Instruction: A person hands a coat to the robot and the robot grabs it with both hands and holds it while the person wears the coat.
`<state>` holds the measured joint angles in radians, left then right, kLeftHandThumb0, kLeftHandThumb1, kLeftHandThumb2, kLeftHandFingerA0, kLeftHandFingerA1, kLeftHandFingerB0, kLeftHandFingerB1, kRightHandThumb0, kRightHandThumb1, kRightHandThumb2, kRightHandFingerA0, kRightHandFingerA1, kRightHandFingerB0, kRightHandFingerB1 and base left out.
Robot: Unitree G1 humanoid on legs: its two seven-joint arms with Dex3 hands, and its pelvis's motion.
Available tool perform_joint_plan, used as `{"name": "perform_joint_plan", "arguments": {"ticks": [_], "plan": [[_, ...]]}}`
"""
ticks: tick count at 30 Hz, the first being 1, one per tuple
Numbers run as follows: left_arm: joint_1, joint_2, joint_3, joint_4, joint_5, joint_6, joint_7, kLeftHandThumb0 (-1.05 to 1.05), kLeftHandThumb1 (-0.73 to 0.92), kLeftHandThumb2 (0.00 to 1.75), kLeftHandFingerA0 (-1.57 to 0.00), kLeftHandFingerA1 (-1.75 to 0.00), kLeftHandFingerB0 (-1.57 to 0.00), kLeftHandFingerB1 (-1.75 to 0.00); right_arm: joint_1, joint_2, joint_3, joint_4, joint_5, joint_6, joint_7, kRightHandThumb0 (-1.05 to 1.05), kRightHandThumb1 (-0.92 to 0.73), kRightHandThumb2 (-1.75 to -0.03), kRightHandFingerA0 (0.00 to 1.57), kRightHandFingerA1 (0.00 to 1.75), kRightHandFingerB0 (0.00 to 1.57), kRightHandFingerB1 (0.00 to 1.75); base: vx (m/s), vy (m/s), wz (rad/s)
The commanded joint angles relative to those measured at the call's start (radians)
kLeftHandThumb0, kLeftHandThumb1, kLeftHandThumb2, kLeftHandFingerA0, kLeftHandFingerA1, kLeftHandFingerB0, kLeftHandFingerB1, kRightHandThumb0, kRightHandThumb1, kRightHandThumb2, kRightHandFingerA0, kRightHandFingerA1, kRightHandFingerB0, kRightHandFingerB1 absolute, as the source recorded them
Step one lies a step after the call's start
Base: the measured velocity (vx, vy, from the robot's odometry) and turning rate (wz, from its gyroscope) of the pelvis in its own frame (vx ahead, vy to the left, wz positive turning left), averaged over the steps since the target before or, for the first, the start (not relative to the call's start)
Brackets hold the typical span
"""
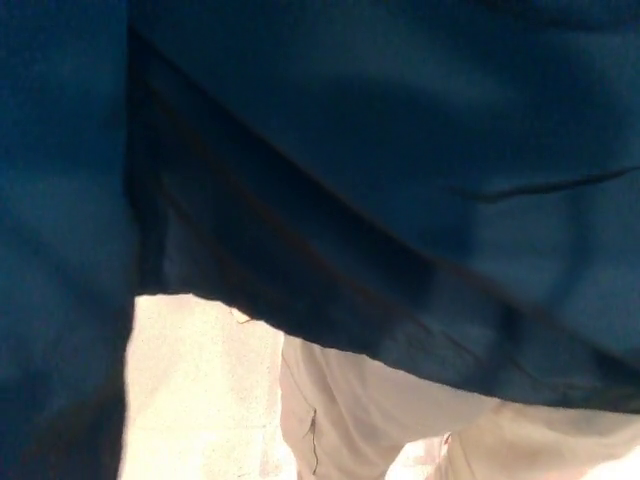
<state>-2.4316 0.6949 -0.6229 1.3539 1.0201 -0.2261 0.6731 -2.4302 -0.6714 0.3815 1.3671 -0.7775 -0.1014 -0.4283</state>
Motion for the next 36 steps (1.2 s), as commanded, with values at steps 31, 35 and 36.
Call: {"name": "perform_joint_plan", "arguments": {"ticks": [31, 35, 36], "plan": [[0.000, 0.061, 0.051, 0.012, -0.040, -0.045, -0.058, -0.62, 0.80, 0.64, -0.45, -1.02, -0.52, -0.51, -0.012, -0.023, -0.043, 0.000, 0.050, 0.024, 0.115, -0.84, -0.85, -0.67, 0.44, 1.20, 0.36, 0.71, 0.00, 0.000, 0.00], [0.003, 0.019, 0.205, 0.012, -0.206, -0.065, -0.287, -1.05, 0.74, 1.08, 0.00, -0.16, 0.00, -0.10, -0.010, -0.033, -0.103, -0.003, 0.104, -0.027, 0.261, -0.98, -0.85, -0.67, 0.00, 0.00, 0.00, 0.00, 0.00, 0.000, 0.00], [0.003, 0.009, 0.223, 0.010, -0.215, -0.059, -0.310, -1.05, 0.74, 1.06, 0.00, -0.19, 0.00, -0.09, -0.009, -0.031, -0.115, -0.005, 0.113, -0.034, 0.257, -0.96, -0.63, -0.92, 0.00, 0.00, 0.00, 0.03, 0.00, 0.000, 0.00]]}}
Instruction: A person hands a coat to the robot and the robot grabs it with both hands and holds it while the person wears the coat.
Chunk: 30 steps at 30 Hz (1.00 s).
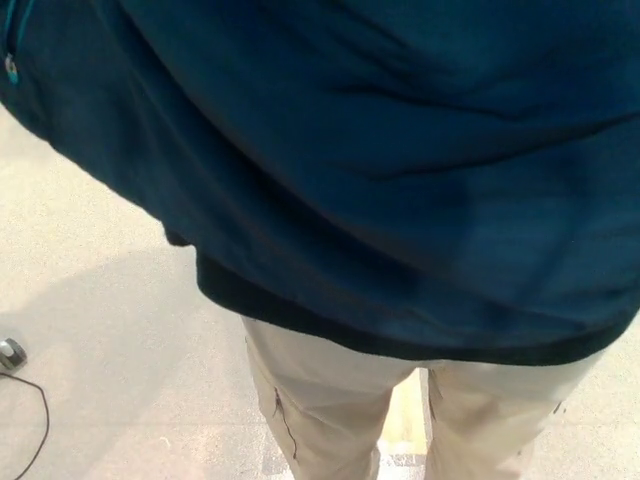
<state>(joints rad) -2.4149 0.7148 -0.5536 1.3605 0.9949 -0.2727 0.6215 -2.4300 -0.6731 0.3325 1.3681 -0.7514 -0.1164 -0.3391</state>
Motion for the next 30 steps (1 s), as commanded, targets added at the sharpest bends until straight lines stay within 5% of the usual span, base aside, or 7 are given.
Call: {"name": "perform_joint_plan", "arguments": {"ticks": [1, 2, 8, 9, 16, 20, 30], "plan": [[-0.010, -0.014, 0.141, -0.002, -0.165, 0.001, -0.230, -1.05, 0.74, 1.09, 0.00, -0.29, 0.00, -0.11, -0.004, -0.025, -0.077, -0.008, 0.094, -0.021, 0.145, -1.05, -0.70, -1.08, 0.00, 0.15, 0.00, 0.08, 0.00, 0.000, 0.00], [-0.006, -0.014, 0.130, -0.004, -0.141, 0.021, -0.208, -1.05, 0.75, 1.10, 0.00, -0.29, 0.00, -0.08, 0.000, -0.024, -0.088, -0.010, 0.101, -0.028, 0.134, -0.98, -0.83, -0.66, 0.00, 0.00, 0.00, 0.00, 0.00, 0.000, 0.00], [0.032, 0.005, 0.160, -0.024, -0.136, 0.019, -0.202, -0.87, 0.82, 0.85, 0.00, 0.00, 0.00, 0.00, 0.031, -0.025, -0.089, -0.029, 0.078, -0.062, 0.057, -0.94, -0.87, -0.66, 0.00, 0.00, 0.00, 0.00, 0.00, 0.000, 0.00], [0.039, 0.006, 0.181, -0.031, -0.161, 0.011, -0.207, -1.04, 0.79, 1.09, 0.00, -0.21, 0.00, -0.07, 0.034, -0.030, -0.096, -0.036, 0.084, -0.073, 0.047, -1.05, -0.75, -1.11, 0.00, 0.15, 0.00, 0.07, 0.00, 0.000, 0.00], [0.155, 0.090, 0.240, -0.192, -0.179, 0.009, -0.120, -1.04, 0.88, 1.14, 0.00, -0.08, 0.00, 0.00, 0.129, -0.076, -0.249, -0.139, 0.225, -0.240, 0.104, -1.05, -0.79, -1.12, 0.00, 0.04, 0.00, 0.03, 0.00, 0.000, 0.00], [0.439, 0.157, 0.363, -0.554, -0.254, 0.004, -0.183, -0.95, 0.86, 1.09, 0.00, -0.05, 0.00, 0.00, 0.351, -0.113, -0.319, -0.373, 0.290, -0.365, 0.099, -0.86, -0.87, -0.66, 0.00, 0.00, 0.00, 0.00, 0.00, 0.000, 0.00], [1.342, 0.030, 0.770, -1.456, -0.307, 0.033, -0.189, -0.83, 0.80, 1.06, 0.00, -0.08, -0.03, -0.13, 1.180, 0.035, -0.546, -1.355, 0.366, -0.351, 0.057, -0.85, -0.68, -1.07, 0.00, 0.14, 0.00, 0.13, 0.00, 0.000, 0.00]]}}
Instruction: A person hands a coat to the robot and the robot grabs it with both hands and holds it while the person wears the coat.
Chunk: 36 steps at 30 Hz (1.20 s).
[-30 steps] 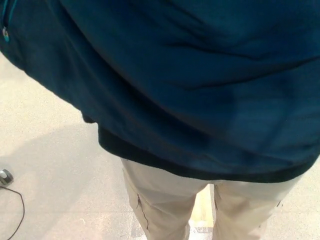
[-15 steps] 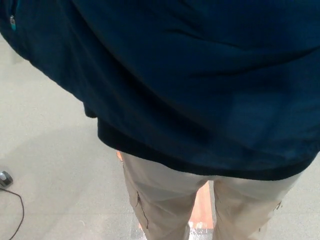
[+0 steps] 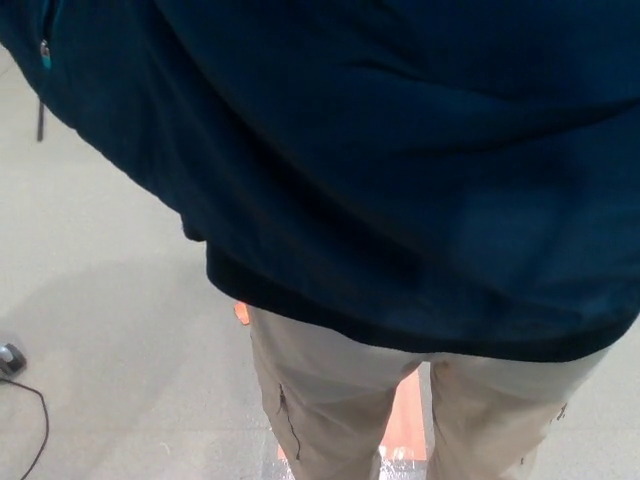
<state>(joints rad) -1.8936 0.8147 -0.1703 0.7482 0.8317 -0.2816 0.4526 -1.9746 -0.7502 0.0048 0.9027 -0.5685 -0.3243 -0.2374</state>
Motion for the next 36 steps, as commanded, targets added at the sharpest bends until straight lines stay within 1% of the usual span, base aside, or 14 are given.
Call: {"name": "perform_joint_plan", "arguments": {"ticks": [1, 3, 6, 11, 12, 13, 14, 16, 17, 18, 27, 28, 29, 36], "plan": [[0.867, -0.093, 0.406, -0.890, -0.139, 0.044, -0.019, -0.80, 0.78, 1.06, 0.00, -0.10, -0.02, -0.14, 0.769, 0.137, -0.227, -0.938, 0.182, -0.143, -0.055, -0.87, -0.67, -1.04, 0.02, 0.14, 0.00, 0.10, 0.00, 0.000, 0.00], [0.974, -0.151, 0.440, -0.995, -0.129, 0.049, -0.015, -0.76, 0.76, 1.06, 0.00, -0.13, -0.01, -0.17, 0.858, 0.185, -0.242, -1.032, 0.164, -0.154, -0.089, -0.85, -0.65, -1.02, 0.07, 0.26, 0.09, 0.15, 0.00, 0.000, 0.00], [1.200, -0.270, 0.461, -1.164, -0.073, 0.048, 0.032, -0.80, 0.79, 1.06, 0.00, -0.09, -0.01, -0.12, 0.992, 0.228, -0.247, -1.149, 0.133, -0.218, -0.124, -0.74, -0.57, -0.98, 0.00, 0.36, 0.06, 0.25, 0.00, 0.000, 0.00], [1.462, -0.371, 0.438, -1.273, -0.027, 0.000, 0.107, -0.77, 0.76, 1.03, 0.00, -0.11, -0.02, -0.12, 1.228, 0.322, -0.212, -1.344, 0.126, -0.154, -0.110, -0.82, -0.59, -0.99, 0.01, 0.25, 0.00, 0.16, 0.00, 0.000, 0.00], [1.501, -0.379, 0.427, -1.272, -0.017, -0.017, 0.130, -0.75, 0.76, 1.05, 0.00, -0.15, -0.02, -0.15, 1.294, 0.340, -0.204, -1.390, 0.103, -0.129, -0.102, -0.75, -0.80, -0.64, 0.00, 0.19, 0.00, 0.17, 0.00, 0.000, 0.00], [1.531, -0.387, 0.419, -1.271, -0.010, -0.027, 0.148, -0.75, 0.76, 1.05, 0.00, -0.15, -0.02, -0.15, 1.348, 0.353, -0.199, -1.422, 0.081, -0.115, -0.097, -0.75, -0.80, -0.64, 0.00, 0.19, 0.00, 0.17, 0.00, 0.000, 0.00], [1.550, -0.396, 0.411, -1.271, -0.005, -0.031, 0.162, -0.74, 0.73, 1.04, 0.00, -0.17, -0.03, -0.18, 1.379, 0.357, -0.188, -1.429, 0.083, -0.125, -0.098, -0.88, -0.68, -1.02, 0.00, 0.16, 0.00, 0.08, 0.00, 0.000, 0.00], [1.619, -0.426, 0.391, -1.275, 0.016, -0.027, 0.194, -0.74, 0.76, 1.07, 0.00, -0.15, -0.02, -0.18, 1.470, 0.366, -0.149, -1.446, 0.120, -0.145, -0.092, -0.81, -0.65, -1.03, 0.00, 0.20, 0.00, 0.15, 0.00, 0.000, 0.00], [1.669, -0.442, 0.382, -1.273, 0.027, -0.032, 0.215, -0.74, 0.77, 1.07, 0.00, -0.16, -0.02, -0.19, 1.524, 0.386, -0.128, -1.458, 0.110, -0.147, -0.106, -0.77, -0.82, -0.65, 0.00, 0.21, 0.00, 0.19, 0.00, 0.000, 0.00], [1.737, -0.452, 0.369, -1.264, 0.062, -0.034, 0.251, -0.74, 0.79, 1.10, 0.00, -0.15, -0.01, -0.18, 1.611, 0.428, -0.093, -1.454, 0.045, -0.172, -0.169, -0.78, -0.69, -1.06, 0.00, 0.19, 0.00, 0.16, 0.00, 0.000, 0.00], [2.013, -0.483, 0.331, -1.260, 0.023, -0.162, 0.301, -0.78, 0.77, 1.06, 0.00, -0.13, 0.00, -0.11, 1.908, 0.525, -0.004, -1.395, -0.118, -0.283, -0.361, -0.72, -0.73, -1.09, 0.00, 0.23, 0.00, 0.21, 0.00, 0.000, 0.00], [2.038, -0.490, 0.316, -1.252, 0.022, -0.172, 0.314, -0.79, 0.75, 1.05, 0.00, -0.12, 0.00, -0.11, 1.932, 0.525, 0.004, -1.390, -0.111, -0.296, -0.358, -0.70, -0.86, -0.67, 0.00, 0.27, 0.00, 0.20, 0.00, 0.000, 0.00], [2.074, -0.499, 0.299, -1.245, 0.021, -0.183, 0.328, -0.79, 0.74, 1.04, 0.00, -0.12, 0.00, -0.11, 1.967, 0.526, 0.011, -1.388, -0.100, -0.311, -0.353, -0.78, -0.69, -1.02, 0.02, 0.20, 0.00, 0.14, 0.00, 0.000, 0.00], [2.203, -0.506, 0.240, -1.177, 0.058, -0.224, 0.389, -0.81, 0.73, 1.02, 0.00, -0.15, -0.02, -0.11, 2.082, 0.543, 0.049, -1.329, -0.199, -0.304, -0.407, -0.83, -0.80, -1.09, 0.02, 0.17, 0.00, 0.09, 0.00, 0.000, 0.00]]}}
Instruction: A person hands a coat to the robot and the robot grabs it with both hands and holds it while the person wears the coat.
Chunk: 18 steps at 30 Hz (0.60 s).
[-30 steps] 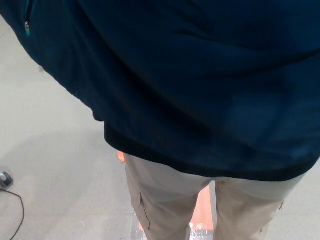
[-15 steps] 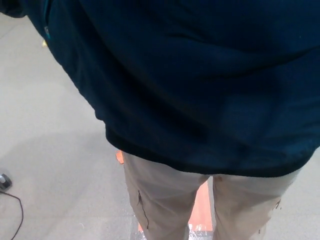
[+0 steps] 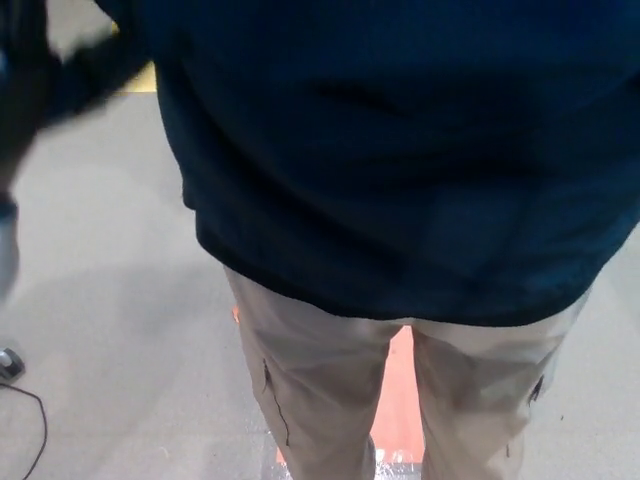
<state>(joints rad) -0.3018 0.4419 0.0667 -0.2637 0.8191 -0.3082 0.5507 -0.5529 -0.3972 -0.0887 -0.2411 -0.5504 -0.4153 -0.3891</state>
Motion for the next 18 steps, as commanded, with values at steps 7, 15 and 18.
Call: {"name": "perform_joint_plan", "arguments": {"ticks": [7, 15, 18], "plan": [[0.630, -0.140, -0.110, 0.054, 0.146, -0.152, 0.367, -0.65, 0.84, 0.67, -0.05, -0.33, -0.11, -0.23, 0.766, 0.151, 0.209, -0.028, -0.216, -0.224, -0.231, -0.80, -0.73, -1.03, 0.02, 0.40, 0.00, 0.13, 0.00, 0.000, 0.00], [0.640, -0.143, -0.208, 0.304, 0.191, -0.105, 0.435, -0.66, 0.83, 0.65, -0.16, -0.42, -0.20, -0.28, 0.758, 0.135, 0.268, 0.206, -0.262, -0.254, -0.329, -0.70, -0.74, -0.98, 0.07, 0.45, 0.06, 0.39, 0.00, 0.000, 0.00], [0.629, -0.125, -0.245, 0.409, 0.209, -0.098, 0.475, -0.34, 0.55, 1.10, -0.04, -0.53, 0.00, -0.48, 0.777, 0.122, 0.284, 0.246, -0.265, -0.240, -0.322, -0.34, -0.60, -1.13, 0.01, 0.50, 0.00, 0.49, 0.00, 0.000, 0.00]]}}
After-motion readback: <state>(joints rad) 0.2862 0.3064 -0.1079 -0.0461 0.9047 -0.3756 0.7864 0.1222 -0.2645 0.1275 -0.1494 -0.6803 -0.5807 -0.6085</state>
